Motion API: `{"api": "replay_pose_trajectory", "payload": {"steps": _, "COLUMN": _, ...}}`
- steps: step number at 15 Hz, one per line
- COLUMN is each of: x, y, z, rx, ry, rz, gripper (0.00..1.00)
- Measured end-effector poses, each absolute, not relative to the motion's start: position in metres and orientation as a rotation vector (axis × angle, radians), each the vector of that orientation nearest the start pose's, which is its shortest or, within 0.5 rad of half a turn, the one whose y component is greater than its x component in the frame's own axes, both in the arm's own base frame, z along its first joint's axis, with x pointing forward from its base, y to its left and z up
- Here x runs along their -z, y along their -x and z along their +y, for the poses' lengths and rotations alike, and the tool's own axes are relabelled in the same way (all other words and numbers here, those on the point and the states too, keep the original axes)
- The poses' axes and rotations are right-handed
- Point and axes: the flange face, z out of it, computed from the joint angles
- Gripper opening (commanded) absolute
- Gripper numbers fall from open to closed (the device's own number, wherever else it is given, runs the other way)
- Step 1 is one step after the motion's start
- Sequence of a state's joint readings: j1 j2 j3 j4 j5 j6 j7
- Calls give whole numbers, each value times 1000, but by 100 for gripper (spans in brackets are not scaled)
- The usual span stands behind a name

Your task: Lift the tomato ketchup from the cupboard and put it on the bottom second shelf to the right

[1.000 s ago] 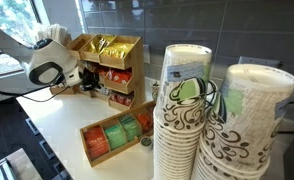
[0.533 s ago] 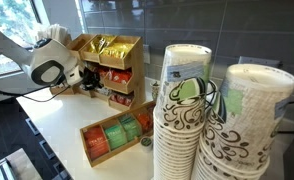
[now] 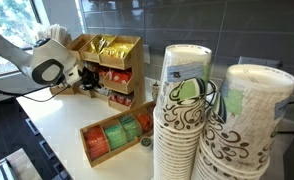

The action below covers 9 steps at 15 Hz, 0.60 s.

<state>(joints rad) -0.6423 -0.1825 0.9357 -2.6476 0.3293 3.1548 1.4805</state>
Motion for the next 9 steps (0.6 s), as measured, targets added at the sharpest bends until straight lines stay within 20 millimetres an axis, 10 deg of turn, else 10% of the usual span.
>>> {"api": "replay_pose_trajectory", "payload": {"steps": 9, "x": -343, "y": -456, "z": 117, "rx": 577, "ry": 1981, "rz": 1789, "gripper": 0}}
